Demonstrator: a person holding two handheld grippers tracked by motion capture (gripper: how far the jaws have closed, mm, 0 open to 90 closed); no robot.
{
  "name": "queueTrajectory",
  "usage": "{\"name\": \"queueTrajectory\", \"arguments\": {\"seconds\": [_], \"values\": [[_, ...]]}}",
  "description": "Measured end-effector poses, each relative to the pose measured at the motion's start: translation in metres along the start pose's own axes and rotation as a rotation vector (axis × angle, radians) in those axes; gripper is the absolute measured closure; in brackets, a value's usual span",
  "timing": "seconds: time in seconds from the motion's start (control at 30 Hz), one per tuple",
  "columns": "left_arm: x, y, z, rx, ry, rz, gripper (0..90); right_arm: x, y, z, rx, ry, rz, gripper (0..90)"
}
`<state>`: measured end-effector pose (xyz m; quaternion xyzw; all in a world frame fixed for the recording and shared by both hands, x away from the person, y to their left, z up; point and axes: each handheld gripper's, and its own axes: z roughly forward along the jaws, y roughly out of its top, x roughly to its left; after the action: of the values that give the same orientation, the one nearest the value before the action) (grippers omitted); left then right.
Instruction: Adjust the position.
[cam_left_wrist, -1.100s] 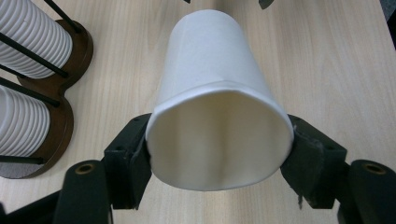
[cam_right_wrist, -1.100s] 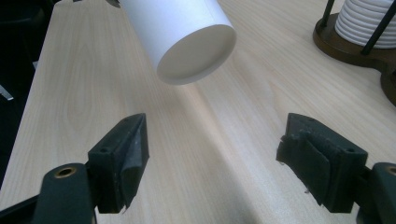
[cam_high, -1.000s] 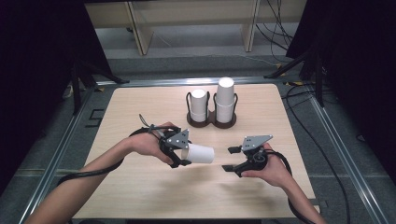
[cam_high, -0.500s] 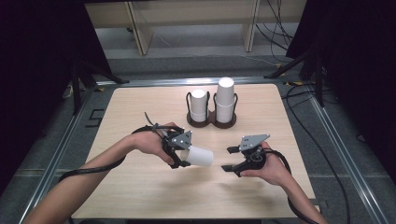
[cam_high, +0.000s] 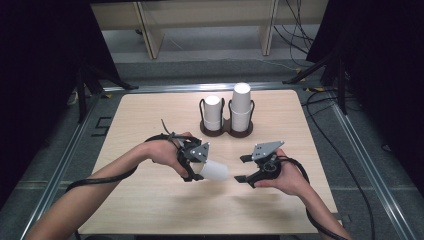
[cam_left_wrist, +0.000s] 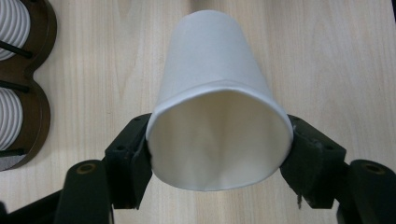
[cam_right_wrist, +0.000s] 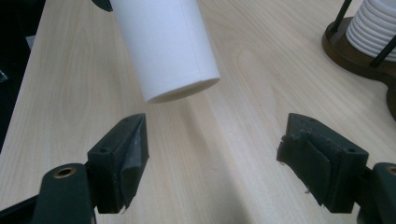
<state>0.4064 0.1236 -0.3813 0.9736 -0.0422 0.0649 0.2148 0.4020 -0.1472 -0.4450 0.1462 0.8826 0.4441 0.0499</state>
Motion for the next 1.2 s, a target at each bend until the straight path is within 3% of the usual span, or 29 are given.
{"name": "queueTrajectory", "arguments": {"seconds": [0.73,0.8,0.83,0.9,0.93,1.07,1.1,1.2], "values": [[0.001,0.010,0.005,0.054,0.000,0.032,31.3,0.004,0.026,0.011,0.003,0.023,-0.061,22.7],[0.001,0.010,0.006,0.051,0.000,0.027,31.3,0.006,0.028,0.013,0.010,0.026,-0.047,22.7],[0.001,0.011,0.006,0.051,-0.001,0.026,31.2,0.005,0.029,0.015,0.004,0.031,-0.069,22.8],[0.001,0.012,0.006,0.055,-0.001,0.031,31.2,0.007,0.031,0.016,0.013,0.033,-0.056,22.8],[0.001,0.013,0.006,0.062,0.000,0.039,31.3,0.006,0.032,0.018,0.011,0.031,-0.085,22.7],[0.000,0.015,0.006,0.051,-0.004,0.036,31.2,0.007,0.036,0.023,0.015,0.045,-0.104,22.7],[-0.002,0.015,0.007,0.032,-0.007,0.015,31.3,0.009,0.037,0.023,0.021,0.042,-0.100,22.7],[-0.001,0.016,0.006,0.049,-0.004,0.041,31.3,0.011,0.039,0.027,0.032,0.045,-0.101,22.8]]}}
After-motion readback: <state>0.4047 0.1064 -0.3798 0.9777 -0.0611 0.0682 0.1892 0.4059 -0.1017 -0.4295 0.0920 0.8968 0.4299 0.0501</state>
